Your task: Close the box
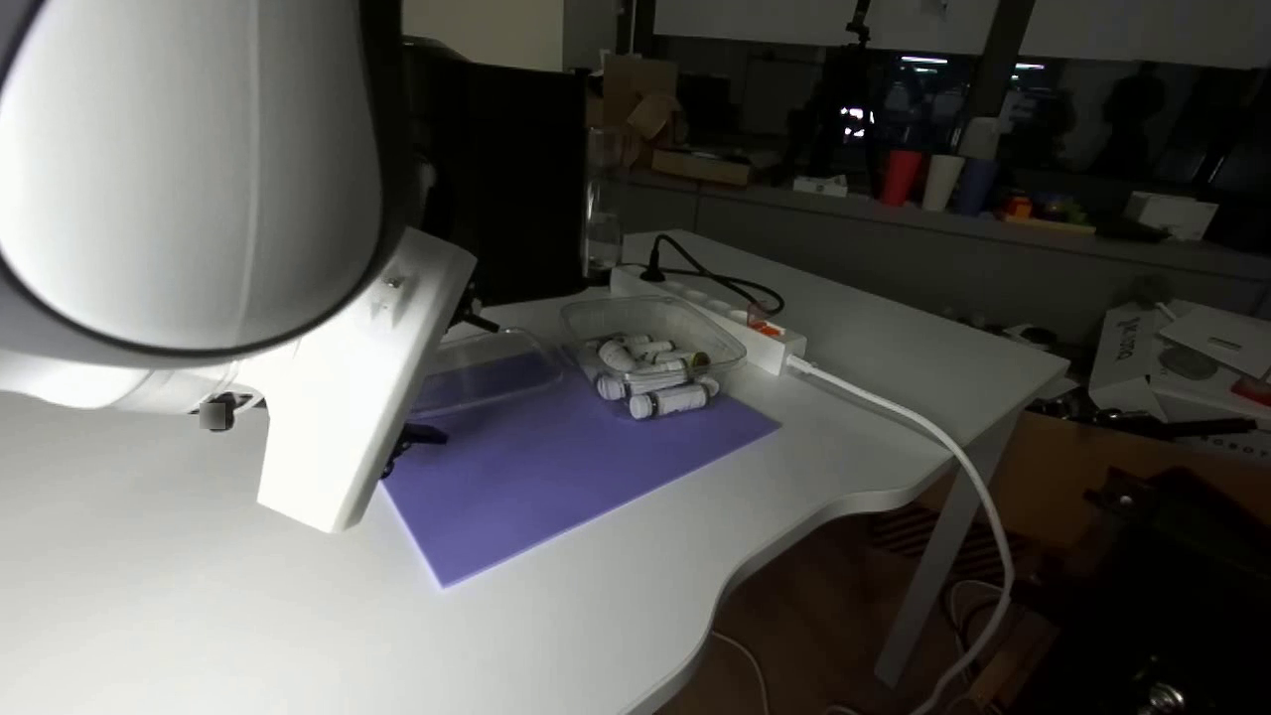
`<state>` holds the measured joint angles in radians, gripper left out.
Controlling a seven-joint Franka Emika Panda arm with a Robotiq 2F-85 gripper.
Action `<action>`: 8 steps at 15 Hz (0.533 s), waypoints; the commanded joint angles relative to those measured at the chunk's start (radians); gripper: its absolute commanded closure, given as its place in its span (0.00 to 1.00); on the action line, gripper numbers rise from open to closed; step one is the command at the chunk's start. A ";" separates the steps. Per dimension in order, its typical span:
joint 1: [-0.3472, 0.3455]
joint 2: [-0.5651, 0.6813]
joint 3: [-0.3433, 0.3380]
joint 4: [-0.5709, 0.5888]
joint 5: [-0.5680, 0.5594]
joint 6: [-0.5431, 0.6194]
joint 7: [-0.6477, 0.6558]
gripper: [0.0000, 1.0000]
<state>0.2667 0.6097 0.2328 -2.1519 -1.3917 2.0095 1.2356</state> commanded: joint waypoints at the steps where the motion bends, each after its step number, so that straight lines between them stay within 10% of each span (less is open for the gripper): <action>1: 0.004 -0.096 -0.004 -0.064 0.009 -0.019 0.047 0.00; 8: 0.003 -0.197 -0.004 -0.118 0.014 -0.107 0.092 0.00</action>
<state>0.2677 0.4843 0.2302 -2.2128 -1.3868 1.9315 1.2728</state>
